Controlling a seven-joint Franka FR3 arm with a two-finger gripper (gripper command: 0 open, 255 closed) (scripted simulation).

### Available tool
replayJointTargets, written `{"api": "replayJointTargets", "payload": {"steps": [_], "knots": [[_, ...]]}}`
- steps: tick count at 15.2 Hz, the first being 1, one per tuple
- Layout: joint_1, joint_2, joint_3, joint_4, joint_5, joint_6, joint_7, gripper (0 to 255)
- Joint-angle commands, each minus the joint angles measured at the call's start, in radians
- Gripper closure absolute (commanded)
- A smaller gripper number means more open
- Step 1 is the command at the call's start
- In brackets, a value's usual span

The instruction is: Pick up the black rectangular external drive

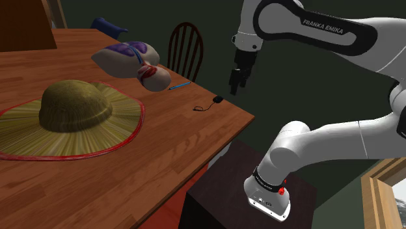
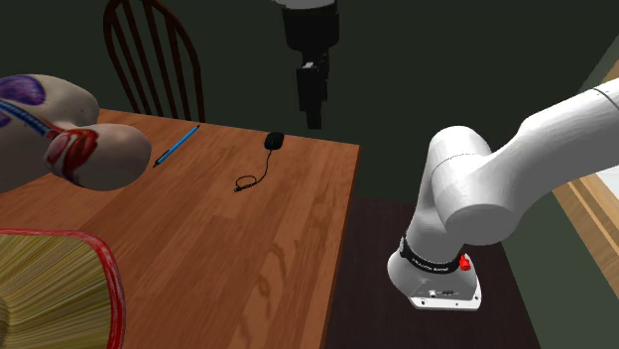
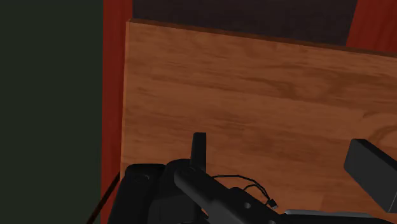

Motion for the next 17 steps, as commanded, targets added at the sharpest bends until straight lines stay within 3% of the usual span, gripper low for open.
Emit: {"api": "replayJointTargets", "payload": {"steps": [1,8,15,17], "knots": [[0.000,0.000,0.000,0.000,0.000,0.000,0.000,0],[0.099,0.167,-0.081,-0.049,-0.024,0.265,-0.285,0],[0.203,0.375,-0.139,-0.032,0.000,0.498,-0.571,0],[0.204,0.381,-0.139,-0.043,0.001,0.515,-0.575,0]]}}
